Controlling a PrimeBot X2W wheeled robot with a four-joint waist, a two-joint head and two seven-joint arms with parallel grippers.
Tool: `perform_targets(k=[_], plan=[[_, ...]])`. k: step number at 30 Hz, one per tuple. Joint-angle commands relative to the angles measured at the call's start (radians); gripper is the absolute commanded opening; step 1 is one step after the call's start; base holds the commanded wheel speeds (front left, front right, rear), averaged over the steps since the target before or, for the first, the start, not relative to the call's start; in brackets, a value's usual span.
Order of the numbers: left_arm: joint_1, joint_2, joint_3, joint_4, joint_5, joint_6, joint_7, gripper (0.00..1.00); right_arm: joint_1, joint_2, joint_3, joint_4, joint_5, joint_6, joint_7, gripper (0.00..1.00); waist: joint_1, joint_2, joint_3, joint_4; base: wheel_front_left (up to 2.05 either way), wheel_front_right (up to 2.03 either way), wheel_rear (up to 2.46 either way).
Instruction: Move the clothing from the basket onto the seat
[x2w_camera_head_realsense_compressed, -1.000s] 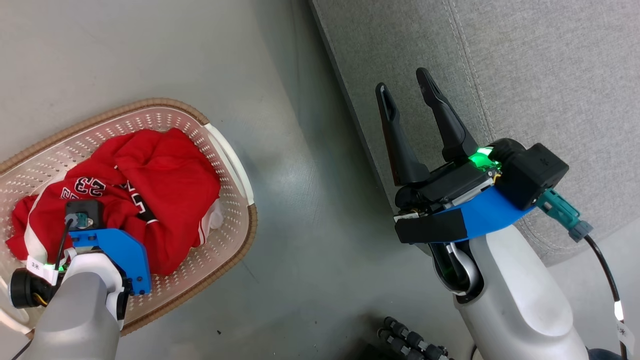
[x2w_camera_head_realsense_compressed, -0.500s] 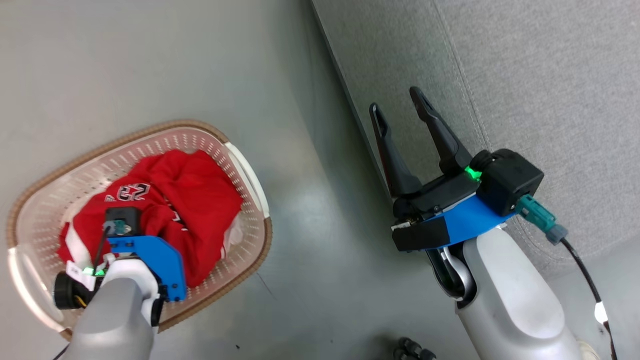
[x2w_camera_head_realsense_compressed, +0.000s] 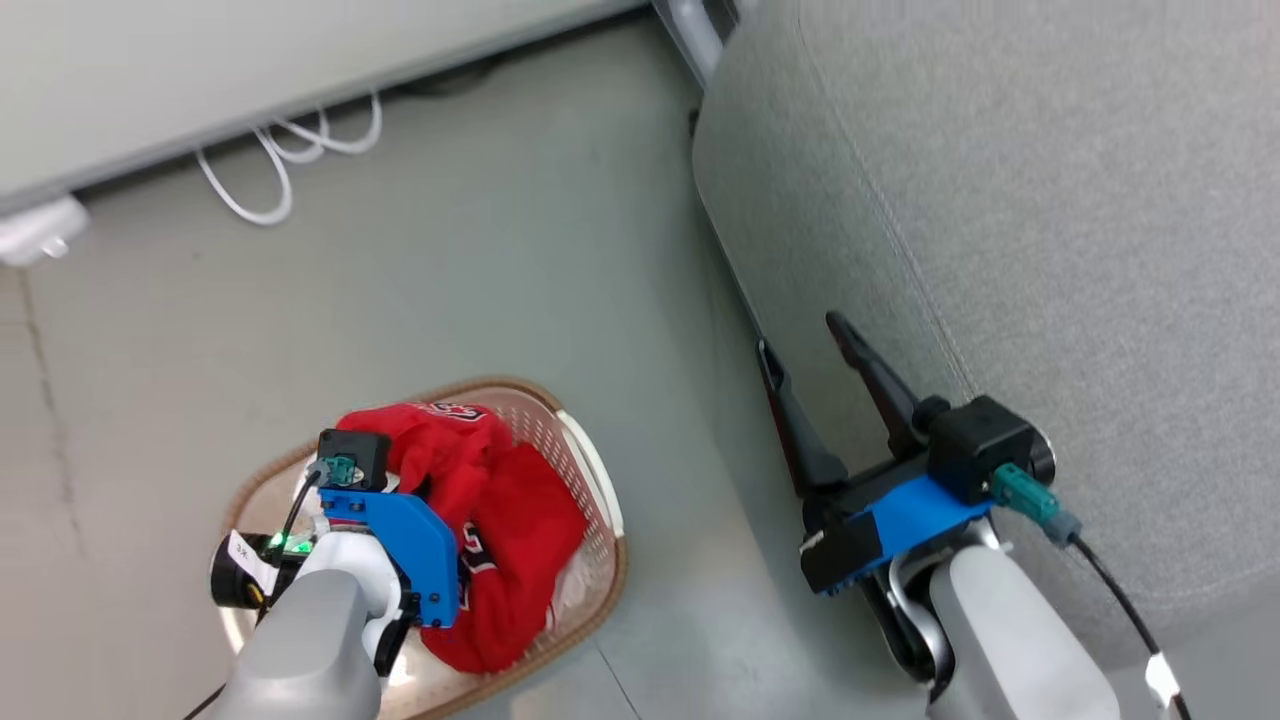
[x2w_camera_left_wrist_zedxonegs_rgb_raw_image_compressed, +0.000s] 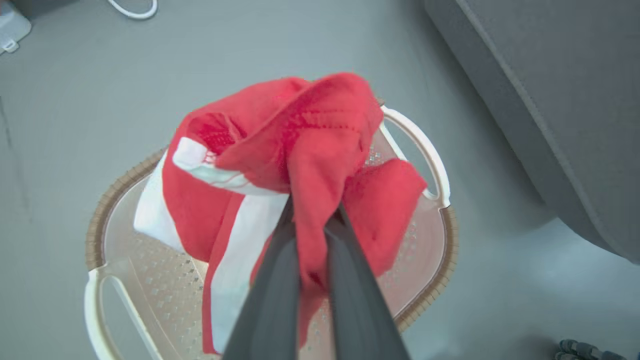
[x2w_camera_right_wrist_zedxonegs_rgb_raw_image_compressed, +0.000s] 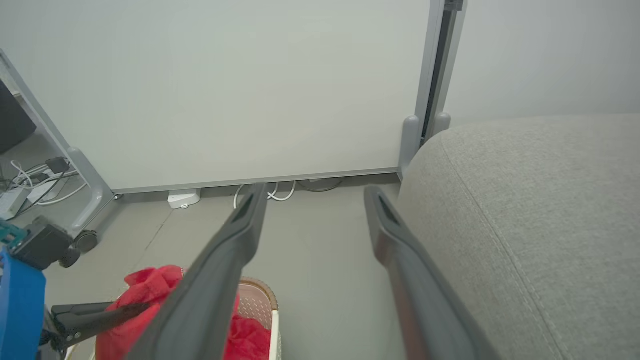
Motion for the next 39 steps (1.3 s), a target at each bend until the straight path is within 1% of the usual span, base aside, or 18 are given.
perform_targets(k=[1,4,7,12,18,20,25,33,39], plan=[[0.029,0.0,-0.017,-0.023,-0.025,-0.014,-0.006,0.0,0.028,-0.002,0.002,0.003,-0.007,0.0,0.012,1.0,0.0001,0.0,-0.124,0.057,0.0,0.0,0.0],[0.054,-0.001,-0.072,-0.095,-0.093,-0.035,-0.002,0.0,0.064,-0.002,0.002,0.005,-0.012,0.0,0.032,1.0,0.0001,0.0,-0.191,0.072,0.0,0.0,0.0],[0.073,0.0,-0.143,-0.171,-0.164,-0.038,0.006,0.0,0.097,-0.002,0.0,0.002,-0.017,0.0,0.05,1.0,0.0001,0.0,-0.246,0.088,0.0,0.0,0.0],[0.071,0.0,-0.262,-0.298,-0.278,-0.014,0.007,0.0,0.149,-0.002,0.0,-0.009,-0.031,0.0,0.082,1.0,0.0001,0.0,-0.321,0.112,0.0,0.0,0.0],[0.014,0.0,-0.384,-0.408,-0.385,0.033,-0.002,0.0,0.191,-0.002,0.004,-0.031,-0.038,0.0,0.115,1.0,0.0001,0.0,-0.375,0.124,0.0,0.0,0.0],[-0.009,0.0,-0.416,-0.427,-0.406,0.047,-0.008,0.0,0.201,-0.002,0.005,-0.04,-0.037,0.0,0.122,1.0,0.0001,0.0,-0.381,0.127,0.0,0.0,0.0],[-0.074,0.001,-0.477,-0.458,-0.465,0.067,-0.009,0.0,0.209,-0.002,0.01,-0.057,-0.041,0.0,0.137,1.0,0.0001,0.0,-0.391,0.133,0.0,0.0,0.0],[-0.154,0.0,-0.546,-0.482,-0.538,0.086,-0.027,0.0,0.219,-0.002,0.011,-0.068,-0.04,0.0,0.149,1.0,0.0001,0.0,-0.4,0.145,0.0,0.0,0.0],[-0.19,0.0,-0.596,-0.474,-0.586,0.1,-0.046,0.0,0.214,-0.002,0.018,-0.073,-0.041,0.0,0.154,1.0,0.0001,0.0,-0.404,0.148,0.0,0.0,0.0]])
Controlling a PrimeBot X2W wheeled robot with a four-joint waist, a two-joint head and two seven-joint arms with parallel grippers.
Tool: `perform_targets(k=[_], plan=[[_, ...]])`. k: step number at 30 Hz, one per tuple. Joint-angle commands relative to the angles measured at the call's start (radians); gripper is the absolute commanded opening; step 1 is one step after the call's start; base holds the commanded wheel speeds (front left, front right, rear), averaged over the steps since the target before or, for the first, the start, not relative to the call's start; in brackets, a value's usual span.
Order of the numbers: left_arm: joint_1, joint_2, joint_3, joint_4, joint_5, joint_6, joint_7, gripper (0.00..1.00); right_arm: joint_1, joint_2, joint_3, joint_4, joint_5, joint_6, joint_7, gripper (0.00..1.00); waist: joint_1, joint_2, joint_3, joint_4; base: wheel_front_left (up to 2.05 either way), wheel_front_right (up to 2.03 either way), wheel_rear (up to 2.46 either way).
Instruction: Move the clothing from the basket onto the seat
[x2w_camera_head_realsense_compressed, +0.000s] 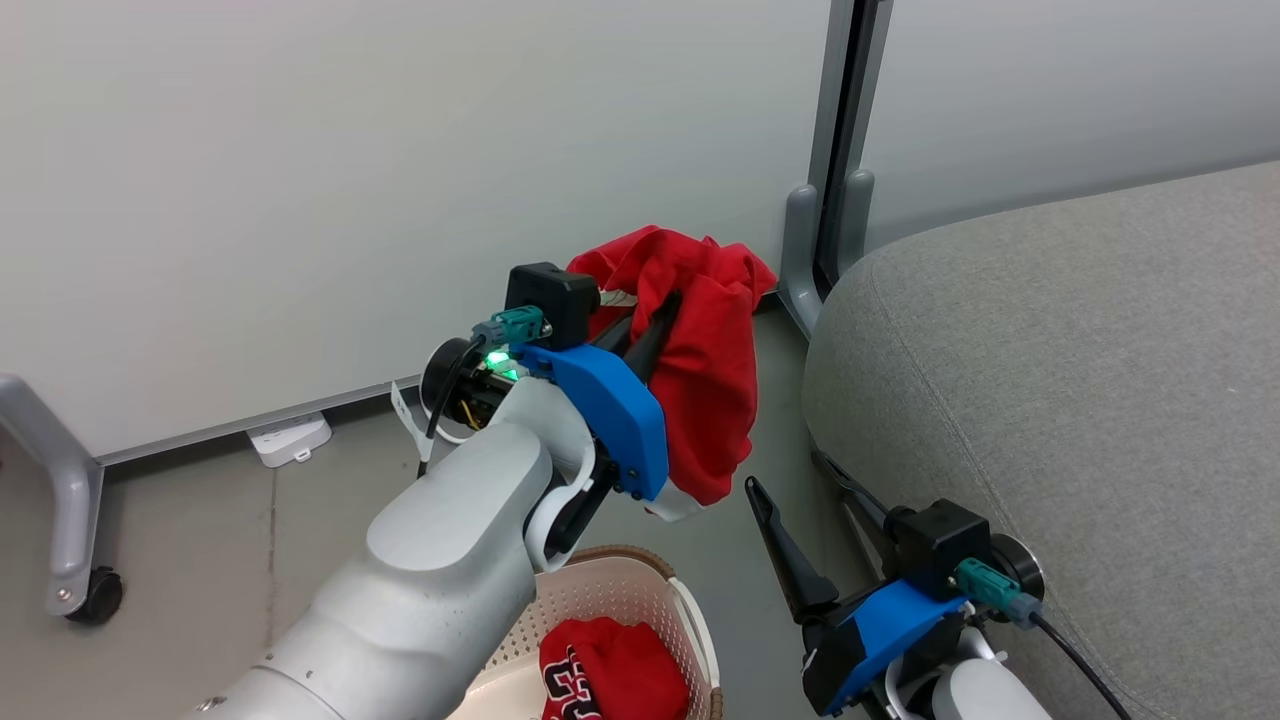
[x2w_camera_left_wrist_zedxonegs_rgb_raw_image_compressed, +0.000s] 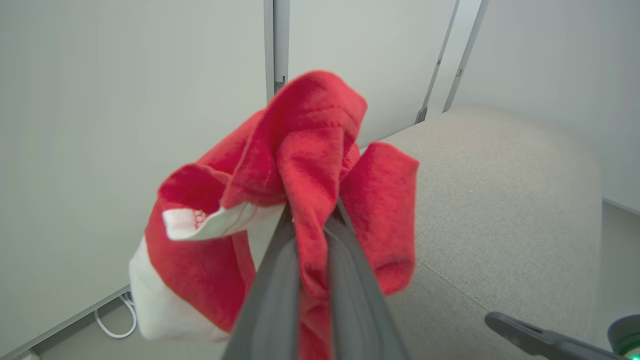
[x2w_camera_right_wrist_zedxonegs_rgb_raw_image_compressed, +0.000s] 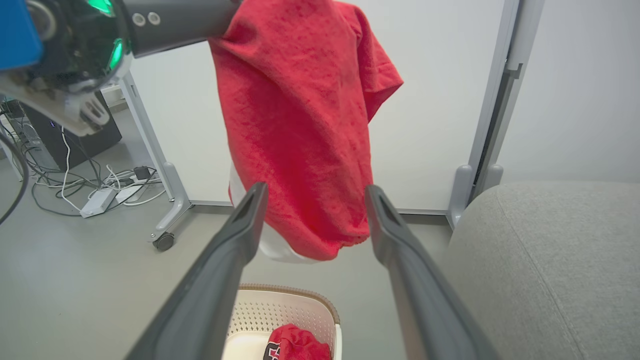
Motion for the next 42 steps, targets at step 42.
perform_targets(k=[42], plan=[[-0.093,0.003,-0.271,-0.048,-0.247,0.046,-0.066,0.0,-0.394,-0.002,0.355,0.47,0.393,0.0,-0.111,1.0,-0.0001,-0.0001,0.023,0.062,0.0,0.0,0.0]])
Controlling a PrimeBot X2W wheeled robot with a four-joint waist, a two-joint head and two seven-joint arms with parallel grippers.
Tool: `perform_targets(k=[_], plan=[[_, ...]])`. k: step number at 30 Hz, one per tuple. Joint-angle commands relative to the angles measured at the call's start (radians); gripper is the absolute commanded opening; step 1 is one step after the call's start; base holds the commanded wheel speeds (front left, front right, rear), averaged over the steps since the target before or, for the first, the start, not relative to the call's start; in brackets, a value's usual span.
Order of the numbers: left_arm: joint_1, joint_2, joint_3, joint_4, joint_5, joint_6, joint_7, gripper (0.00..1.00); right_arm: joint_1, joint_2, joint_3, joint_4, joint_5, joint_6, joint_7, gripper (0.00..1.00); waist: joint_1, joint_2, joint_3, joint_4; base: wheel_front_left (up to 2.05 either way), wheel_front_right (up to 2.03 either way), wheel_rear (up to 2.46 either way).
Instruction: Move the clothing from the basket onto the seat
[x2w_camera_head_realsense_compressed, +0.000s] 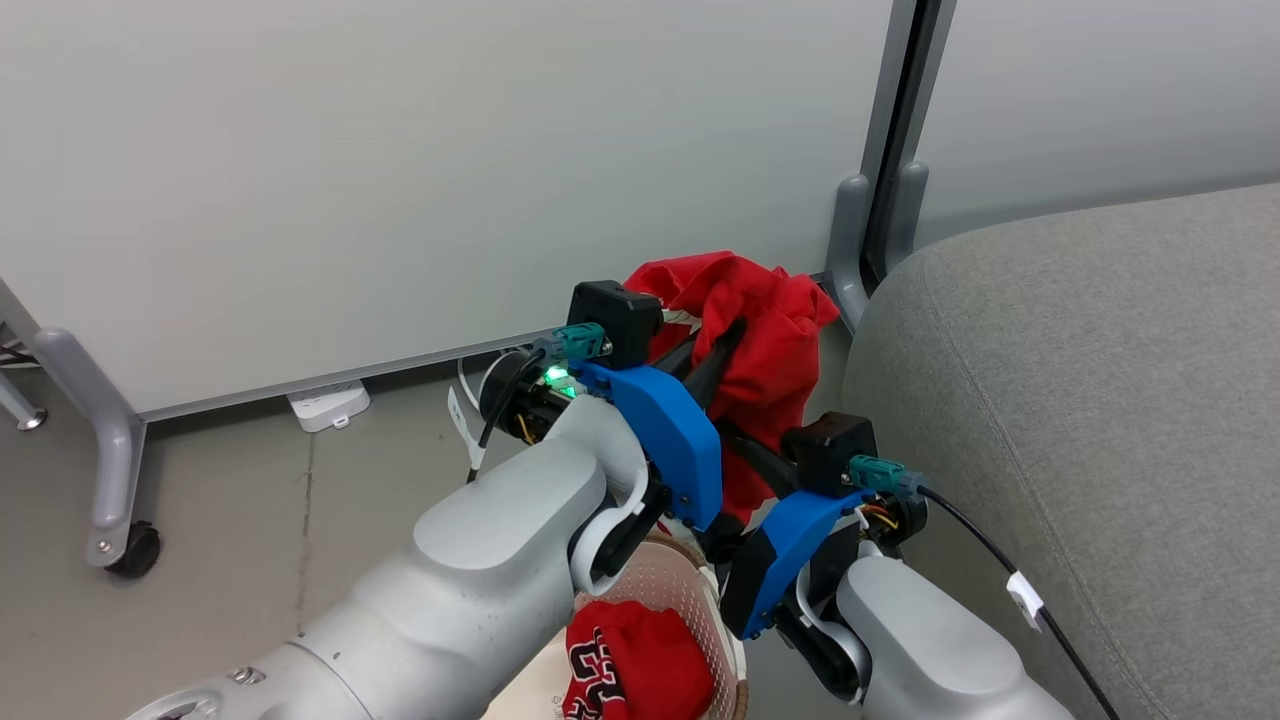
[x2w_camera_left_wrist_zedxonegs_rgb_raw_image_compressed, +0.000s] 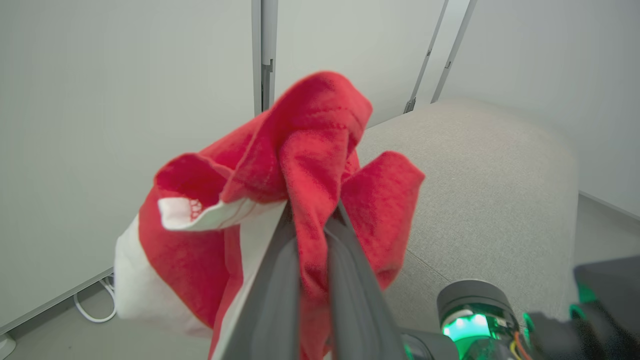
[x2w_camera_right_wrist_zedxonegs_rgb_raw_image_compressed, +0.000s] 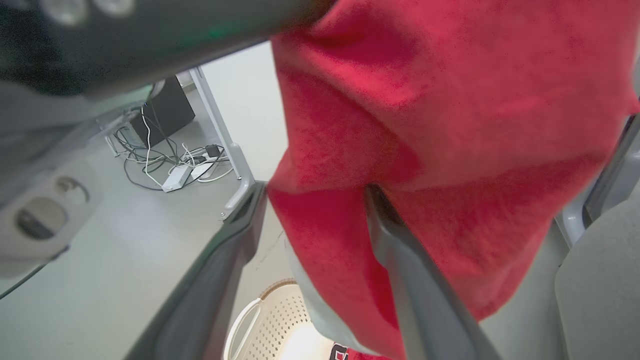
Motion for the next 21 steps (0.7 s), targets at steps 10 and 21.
perform_targets(k=[10,21], plan=[[-0.011,0.003,-0.032,-0.027,-0.033,0.009,-0.009,0.0,-0.089,-0.001,-0.011,0.181,0.078,0.0,-0.041,1.0,-0.0001,0.0,-0.01,0.023,0.0,0.0,0.0],[0.009,0.003,-0.047,-0.038,-0.054,0.011,-0.009,0.0,-0.16,-0.002,0.037,0.243,0.091,0.0,-0.088,0.81,-0.0001,0.0,-0.016,0.032,0.0,0.0,0.0]])
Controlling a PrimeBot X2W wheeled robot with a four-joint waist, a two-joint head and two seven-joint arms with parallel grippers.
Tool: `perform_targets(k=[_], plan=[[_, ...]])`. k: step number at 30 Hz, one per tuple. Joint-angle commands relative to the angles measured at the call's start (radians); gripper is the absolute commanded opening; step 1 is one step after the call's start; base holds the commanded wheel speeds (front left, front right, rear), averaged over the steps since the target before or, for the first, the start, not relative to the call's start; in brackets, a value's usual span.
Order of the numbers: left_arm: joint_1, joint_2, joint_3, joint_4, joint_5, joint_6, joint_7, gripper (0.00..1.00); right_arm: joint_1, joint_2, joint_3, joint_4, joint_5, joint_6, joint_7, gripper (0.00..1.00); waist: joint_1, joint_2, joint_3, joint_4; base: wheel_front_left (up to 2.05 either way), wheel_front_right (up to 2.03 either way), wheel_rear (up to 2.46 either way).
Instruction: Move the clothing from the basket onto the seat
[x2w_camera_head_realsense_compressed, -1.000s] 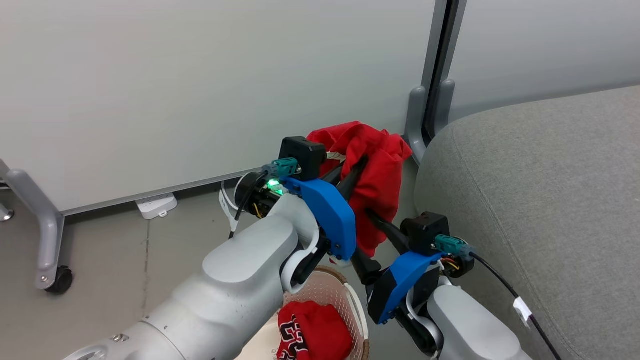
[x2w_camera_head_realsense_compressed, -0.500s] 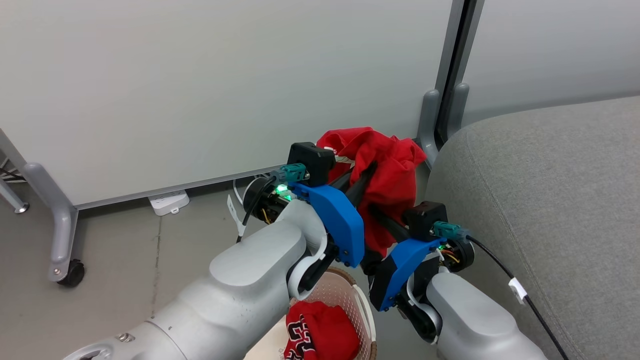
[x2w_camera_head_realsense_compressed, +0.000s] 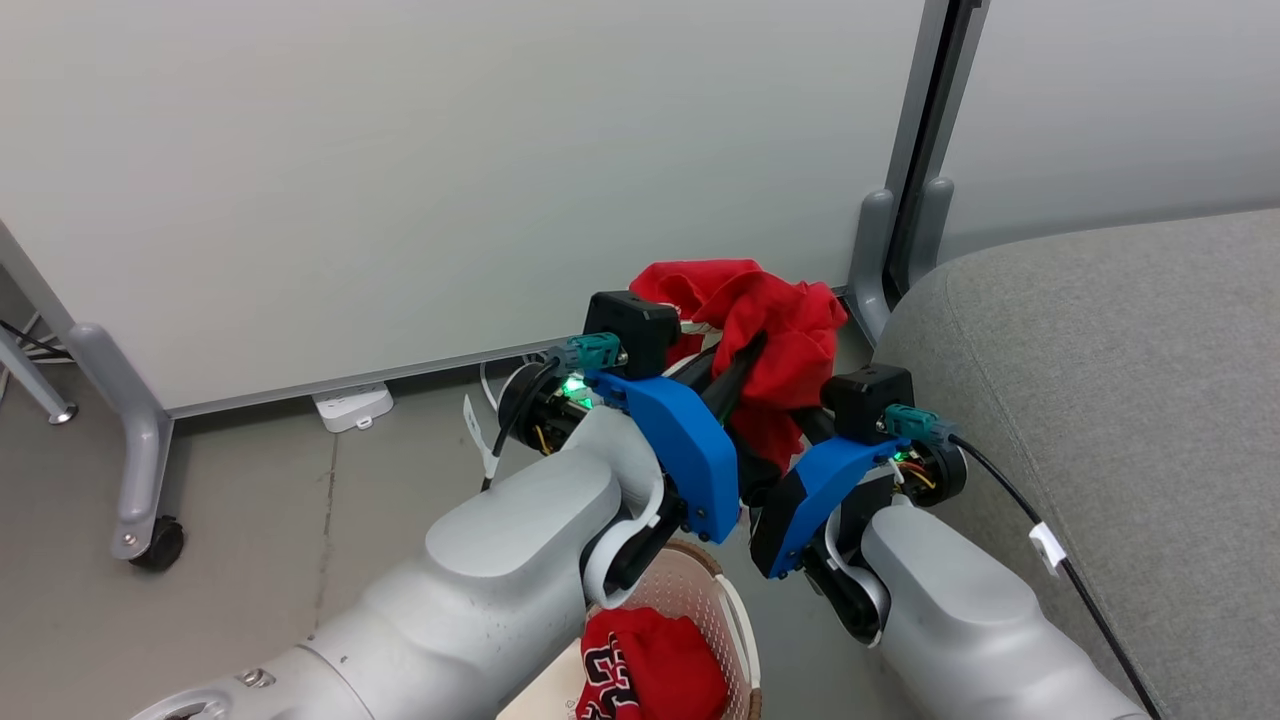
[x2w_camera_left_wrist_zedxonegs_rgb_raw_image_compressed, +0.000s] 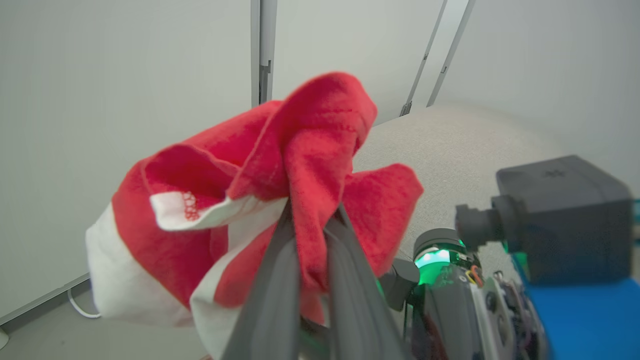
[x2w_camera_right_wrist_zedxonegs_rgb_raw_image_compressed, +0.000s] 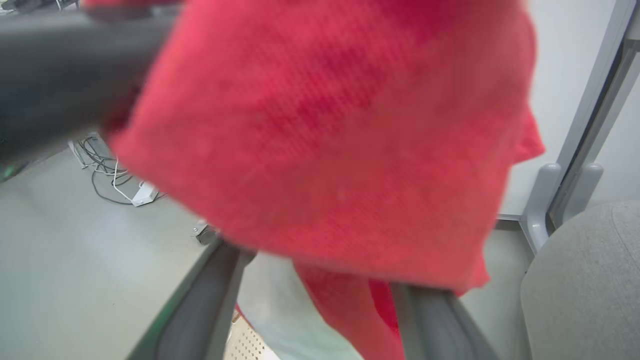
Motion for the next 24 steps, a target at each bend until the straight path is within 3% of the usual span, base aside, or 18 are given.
perform_targets(k=[1,2,24], plan=[[0.012,0.003,-0.005,-0.003,-0.008,0.004,-0.008,0.0,-0.016,-0.001,0.007,0.004,0.0,0.0,-0.005,0.39,0.0,0.0,0.001,0.0,0.0,0.0,0.0],[0.009,0.003,-0.006,-0.005,-0.009,0.004,-0.007,0.0,-0.021,-0.001,0.012,0.004,-0.002,0.0,-0.007,0.01,0.0,0.0,0.002,0.0,0.0,0.0,0.0],[-0.024,0.003,-0.009,0.026,-0.018,-0.004,-0.026,0.0,0.042,-0.001,-0.068,-0.055,-0.133,0.0,-0.01,0.0,0.0,0.0,0.007,-0.019,0.0,0.0,0.0]])
